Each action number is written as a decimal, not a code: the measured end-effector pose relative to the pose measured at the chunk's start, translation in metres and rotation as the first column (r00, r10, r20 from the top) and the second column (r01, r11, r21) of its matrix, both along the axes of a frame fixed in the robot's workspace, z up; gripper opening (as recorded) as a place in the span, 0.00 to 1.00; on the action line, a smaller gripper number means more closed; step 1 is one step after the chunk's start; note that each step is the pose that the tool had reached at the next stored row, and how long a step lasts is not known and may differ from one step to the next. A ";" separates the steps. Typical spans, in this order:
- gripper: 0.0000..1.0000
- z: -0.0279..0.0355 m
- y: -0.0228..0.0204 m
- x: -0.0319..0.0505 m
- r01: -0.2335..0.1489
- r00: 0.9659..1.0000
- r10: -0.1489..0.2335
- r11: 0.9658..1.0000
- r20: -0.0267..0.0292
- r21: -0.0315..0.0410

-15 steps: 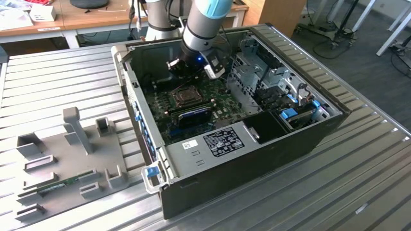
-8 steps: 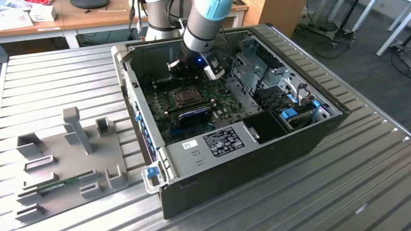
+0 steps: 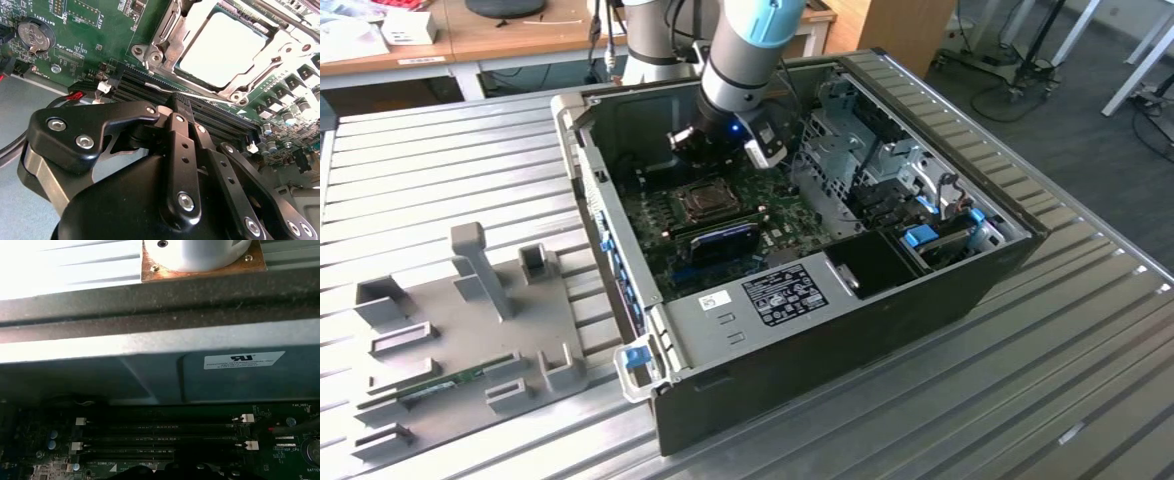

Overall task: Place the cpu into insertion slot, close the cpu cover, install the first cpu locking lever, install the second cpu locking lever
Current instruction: 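Install the first cpu locking lever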

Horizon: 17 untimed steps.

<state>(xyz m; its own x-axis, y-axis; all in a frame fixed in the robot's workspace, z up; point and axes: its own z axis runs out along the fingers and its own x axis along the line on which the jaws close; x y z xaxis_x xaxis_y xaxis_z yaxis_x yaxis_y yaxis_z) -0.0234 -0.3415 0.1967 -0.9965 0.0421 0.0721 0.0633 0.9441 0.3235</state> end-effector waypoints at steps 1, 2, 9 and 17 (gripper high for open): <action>0.11 -0.0003 0.0000 0.0001 0.000 1.000 0.000 1.000 0.000 0.000; 0.11 -0.0007 -0.0001 0.0002 0.001 1.000 -0.001 1.000 0.000 0.000; 0.11 -0.0027 -0.0016 0.0004 0.003 1.000 -0.003 1.000 0.000 0.000; 0.11 -0.0042 -0.0051 0.0004 0.007 1.000 -0.007 1.000 0.000 -0.001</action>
<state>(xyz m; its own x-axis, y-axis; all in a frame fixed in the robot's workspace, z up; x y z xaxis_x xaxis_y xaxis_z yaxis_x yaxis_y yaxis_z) -0.0229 -0.3466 0.1926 -0.9962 0.0489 0.0720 0.0696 0.9441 0.3222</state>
